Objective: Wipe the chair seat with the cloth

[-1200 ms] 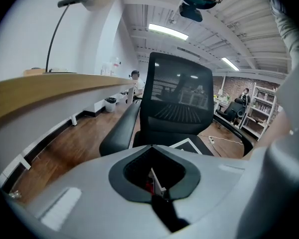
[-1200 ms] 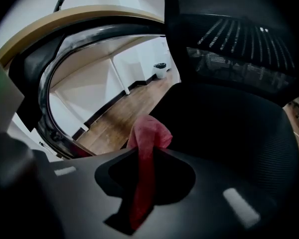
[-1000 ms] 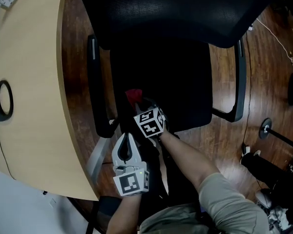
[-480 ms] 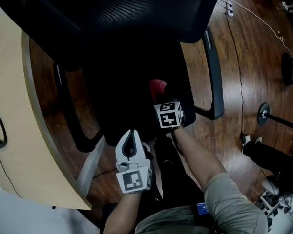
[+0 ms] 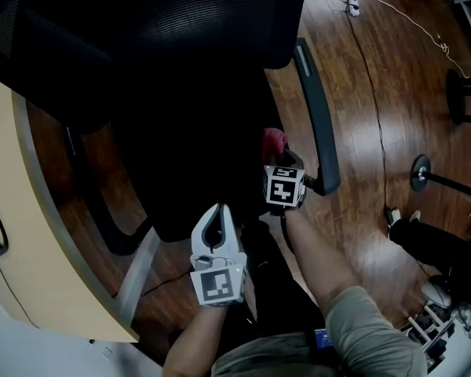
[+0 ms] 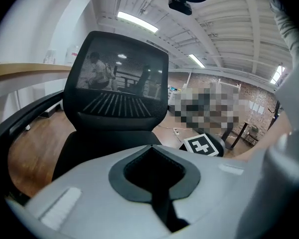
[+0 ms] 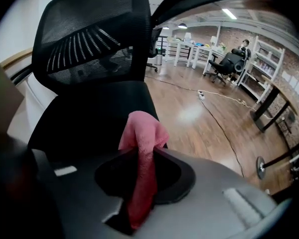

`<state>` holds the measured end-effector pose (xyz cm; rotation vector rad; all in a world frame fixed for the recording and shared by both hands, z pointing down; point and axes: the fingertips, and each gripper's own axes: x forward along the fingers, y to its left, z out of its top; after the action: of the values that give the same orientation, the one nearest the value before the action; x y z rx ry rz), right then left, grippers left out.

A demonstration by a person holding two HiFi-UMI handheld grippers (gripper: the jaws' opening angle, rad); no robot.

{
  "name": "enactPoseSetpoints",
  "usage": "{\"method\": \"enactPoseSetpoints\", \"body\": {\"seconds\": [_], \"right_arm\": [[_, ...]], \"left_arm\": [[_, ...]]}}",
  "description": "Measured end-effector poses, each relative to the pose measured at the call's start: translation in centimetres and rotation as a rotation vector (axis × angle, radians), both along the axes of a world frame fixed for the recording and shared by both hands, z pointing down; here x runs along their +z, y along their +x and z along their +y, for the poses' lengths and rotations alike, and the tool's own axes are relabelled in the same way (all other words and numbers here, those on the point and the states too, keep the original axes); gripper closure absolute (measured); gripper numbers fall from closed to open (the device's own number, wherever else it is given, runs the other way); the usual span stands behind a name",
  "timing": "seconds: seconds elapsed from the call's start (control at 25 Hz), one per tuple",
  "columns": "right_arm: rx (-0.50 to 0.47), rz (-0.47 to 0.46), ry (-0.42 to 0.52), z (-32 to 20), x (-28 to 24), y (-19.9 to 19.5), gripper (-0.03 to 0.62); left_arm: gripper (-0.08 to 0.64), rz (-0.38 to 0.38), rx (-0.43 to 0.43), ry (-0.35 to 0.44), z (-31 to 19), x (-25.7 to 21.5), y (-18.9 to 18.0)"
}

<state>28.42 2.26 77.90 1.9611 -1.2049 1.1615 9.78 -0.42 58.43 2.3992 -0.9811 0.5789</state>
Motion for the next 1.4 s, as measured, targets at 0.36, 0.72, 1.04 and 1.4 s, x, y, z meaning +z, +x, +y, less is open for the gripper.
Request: {"method": "enactPoseSetpoints", "body": {"seconds": [0.36, 0.72, 1.04, 1.4], "right_arm": [[0.055, 0.022, 0.013, 1.2, 0.3, 1.2, 0.531], [-0.015, 0.003, 0.1, -0.4, -2.2, -1.4, 0.531], [-0.363, -0.124, 0.22, -6.0, -5.8, -18.6, 0.531], [-0.742, -0.257, 0.181, -3.7, -4.3, -37.1, 0.531]], "left_arm": [[0.555, 0.012, 0.01, -0.027, 1.5, 0.9, 1.2], [0.555, -0.019, -0.108, 0.001, 0.3, 0.0, -4.6], [0.555, -0.042, -0.262, 0.04, -0.3, -1.7, -14.3], [0.555, -0.063, -0.386, 0.051, 0.3, -0.8, -23.0]]}}
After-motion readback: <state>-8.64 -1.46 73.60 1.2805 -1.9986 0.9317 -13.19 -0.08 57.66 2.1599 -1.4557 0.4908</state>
